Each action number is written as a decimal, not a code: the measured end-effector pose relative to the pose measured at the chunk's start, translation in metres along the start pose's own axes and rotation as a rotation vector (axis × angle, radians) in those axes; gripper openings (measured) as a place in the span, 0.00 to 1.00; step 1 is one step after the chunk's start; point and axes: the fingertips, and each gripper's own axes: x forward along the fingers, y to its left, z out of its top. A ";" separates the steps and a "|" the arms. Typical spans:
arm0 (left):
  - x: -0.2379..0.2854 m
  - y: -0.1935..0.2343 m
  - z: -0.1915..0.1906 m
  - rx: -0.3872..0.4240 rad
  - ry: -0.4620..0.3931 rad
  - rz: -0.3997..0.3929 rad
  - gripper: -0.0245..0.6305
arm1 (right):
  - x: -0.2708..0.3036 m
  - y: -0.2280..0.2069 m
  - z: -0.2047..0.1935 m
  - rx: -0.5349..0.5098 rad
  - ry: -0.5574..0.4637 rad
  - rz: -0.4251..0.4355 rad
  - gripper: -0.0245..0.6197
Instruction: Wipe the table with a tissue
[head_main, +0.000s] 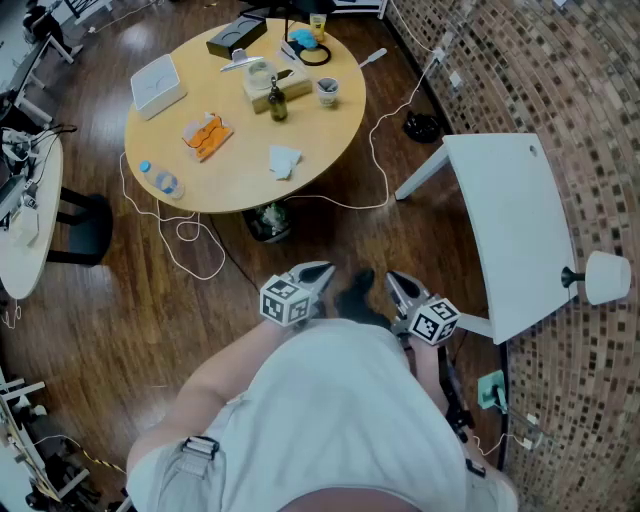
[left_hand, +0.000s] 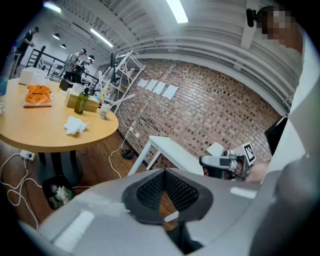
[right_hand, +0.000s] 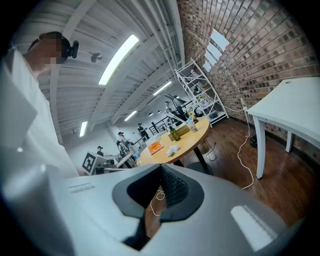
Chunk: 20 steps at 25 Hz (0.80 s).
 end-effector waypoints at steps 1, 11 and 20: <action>0.008 0.003 0.005 0.004 0.000 0.001 0.05 | 0.006 -0.009 0.005 -0.005 0.003 0.005 0.05; 0.070 0.048 0.077 0.050 -0.018 0.123 0.05 | 0.063 -0.071 0.081 -0.034 0.016 0.132 0.05; 0.112 0.076 0.128 0.047 -0.050 0.224 0.05 | 0.089 -0.121 0.148 -0.047 -0.007 0.222 0.05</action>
